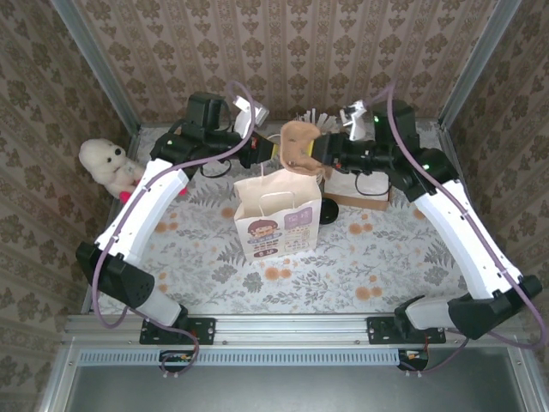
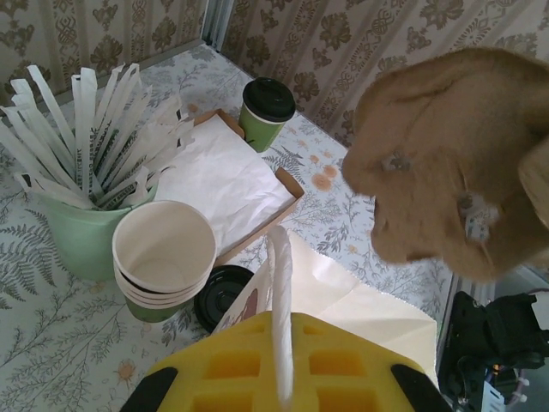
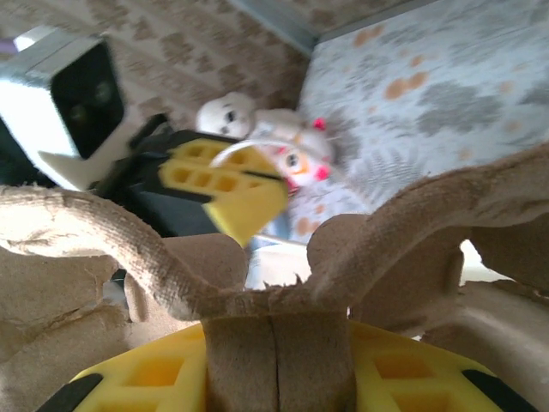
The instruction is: Pack the takeout coffee
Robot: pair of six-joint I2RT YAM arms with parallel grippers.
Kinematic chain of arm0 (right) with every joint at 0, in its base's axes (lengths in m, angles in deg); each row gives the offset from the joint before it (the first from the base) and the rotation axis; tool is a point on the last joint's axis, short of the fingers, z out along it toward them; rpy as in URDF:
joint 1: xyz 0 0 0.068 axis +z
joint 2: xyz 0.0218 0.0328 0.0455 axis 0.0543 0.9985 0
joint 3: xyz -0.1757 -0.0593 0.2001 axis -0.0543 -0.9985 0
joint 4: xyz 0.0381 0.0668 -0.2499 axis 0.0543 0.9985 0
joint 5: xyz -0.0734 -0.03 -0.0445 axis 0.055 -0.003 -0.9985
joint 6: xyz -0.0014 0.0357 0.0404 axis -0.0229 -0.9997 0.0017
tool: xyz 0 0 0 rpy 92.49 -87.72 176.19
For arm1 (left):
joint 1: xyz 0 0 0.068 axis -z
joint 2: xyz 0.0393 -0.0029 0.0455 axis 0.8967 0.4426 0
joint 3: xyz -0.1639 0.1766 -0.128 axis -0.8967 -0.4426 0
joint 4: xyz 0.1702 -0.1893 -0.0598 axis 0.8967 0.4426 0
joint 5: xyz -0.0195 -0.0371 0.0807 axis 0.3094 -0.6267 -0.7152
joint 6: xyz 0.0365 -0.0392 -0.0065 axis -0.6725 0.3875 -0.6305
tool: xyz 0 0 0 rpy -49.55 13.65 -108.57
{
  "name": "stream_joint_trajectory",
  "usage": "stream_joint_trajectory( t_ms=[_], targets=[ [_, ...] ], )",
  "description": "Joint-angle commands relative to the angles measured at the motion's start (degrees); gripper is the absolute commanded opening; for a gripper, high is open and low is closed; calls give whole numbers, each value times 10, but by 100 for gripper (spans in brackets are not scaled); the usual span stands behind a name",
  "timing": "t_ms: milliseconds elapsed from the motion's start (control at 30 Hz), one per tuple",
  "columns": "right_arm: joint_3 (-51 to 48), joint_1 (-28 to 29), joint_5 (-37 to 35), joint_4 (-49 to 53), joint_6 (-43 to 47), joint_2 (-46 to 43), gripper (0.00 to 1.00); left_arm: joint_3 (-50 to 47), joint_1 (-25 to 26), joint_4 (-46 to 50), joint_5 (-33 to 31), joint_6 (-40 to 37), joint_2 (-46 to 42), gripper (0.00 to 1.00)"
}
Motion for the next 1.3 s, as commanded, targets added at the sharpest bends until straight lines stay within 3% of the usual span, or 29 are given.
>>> stream_joint_trajectory(
  t_ms=[0, 267, 733, 1100, 1267],
  targets=[
    [19, 26, 77, -82, -42, 18, 34, 2, -2, -2, -6, 15, 7, 1],
    [-49, 36, 70, -116, -76, 42, 34, 12, -7, 3, -7, 17, 18, 1],
    [-112, 37, 54, -16, -54, 27, 35, 22, -20, -11, -25, 44, 15, 2],
    [-71, 71, -44, 69, -31, 56, 35, 18, -20, -23, -40, 55, 8, 2],
    [-70, 78, -53, 64, -34, 65, 34, 16, -21, -22, -36, 49, 6, 14]
  ],
)
